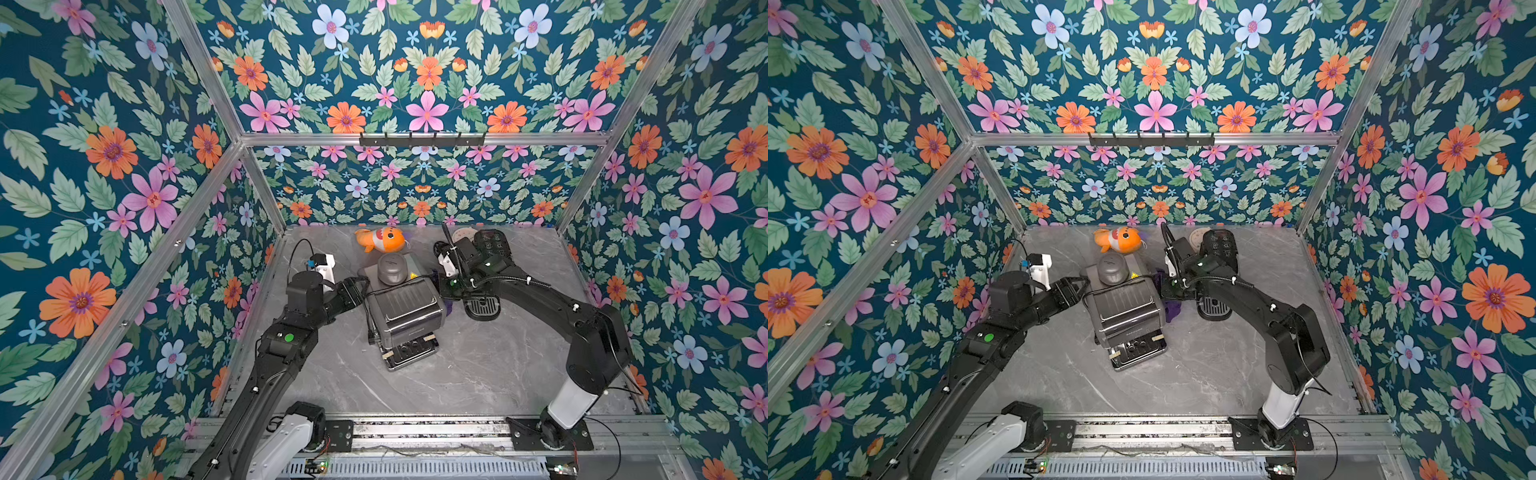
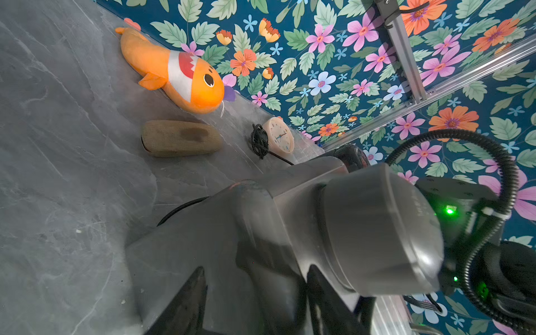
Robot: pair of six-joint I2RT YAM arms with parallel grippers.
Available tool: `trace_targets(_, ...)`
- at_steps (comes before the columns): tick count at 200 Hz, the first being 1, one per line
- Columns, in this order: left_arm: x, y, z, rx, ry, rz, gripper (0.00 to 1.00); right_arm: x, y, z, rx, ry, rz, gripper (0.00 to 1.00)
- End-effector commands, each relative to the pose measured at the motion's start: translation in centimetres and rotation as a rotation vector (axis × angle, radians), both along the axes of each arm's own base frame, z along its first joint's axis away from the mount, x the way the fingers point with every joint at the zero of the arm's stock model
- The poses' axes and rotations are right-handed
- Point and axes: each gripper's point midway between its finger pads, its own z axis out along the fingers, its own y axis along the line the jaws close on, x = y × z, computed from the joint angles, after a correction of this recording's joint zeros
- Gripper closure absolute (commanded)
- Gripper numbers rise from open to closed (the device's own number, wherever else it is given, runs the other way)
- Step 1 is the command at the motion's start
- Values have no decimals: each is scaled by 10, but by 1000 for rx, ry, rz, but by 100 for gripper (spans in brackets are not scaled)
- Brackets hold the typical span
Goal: Wipe the surface of a coffee machine
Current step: Wipe the dirt from the surface of the coffee machine.
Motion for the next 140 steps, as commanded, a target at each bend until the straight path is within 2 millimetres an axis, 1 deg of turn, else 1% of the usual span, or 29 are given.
trace_targets(1, -7, 6, -25, 45, 89, 15, 45, 0, 3, -6, 13, 17, -6, 100)
trace_targets(39, -7, 7, -27, 47, 90, 19, 45, 3, 1, -17, 17, 38, -21, 100)
trace_targets(84, -6, 10, -24, 46, 80, 32, 45, -3, 2, -30, 36, 73, -29, 100)
trace_targets(119, -5, 14, -17, 46, 62, 54, 45, -9, 2, -31, 42, 82, -35, 100)
trace_targets(140, -4, 15, -17, 48, 60, 61, 45, -13, 4, -32, 48, 87, -31, 100)
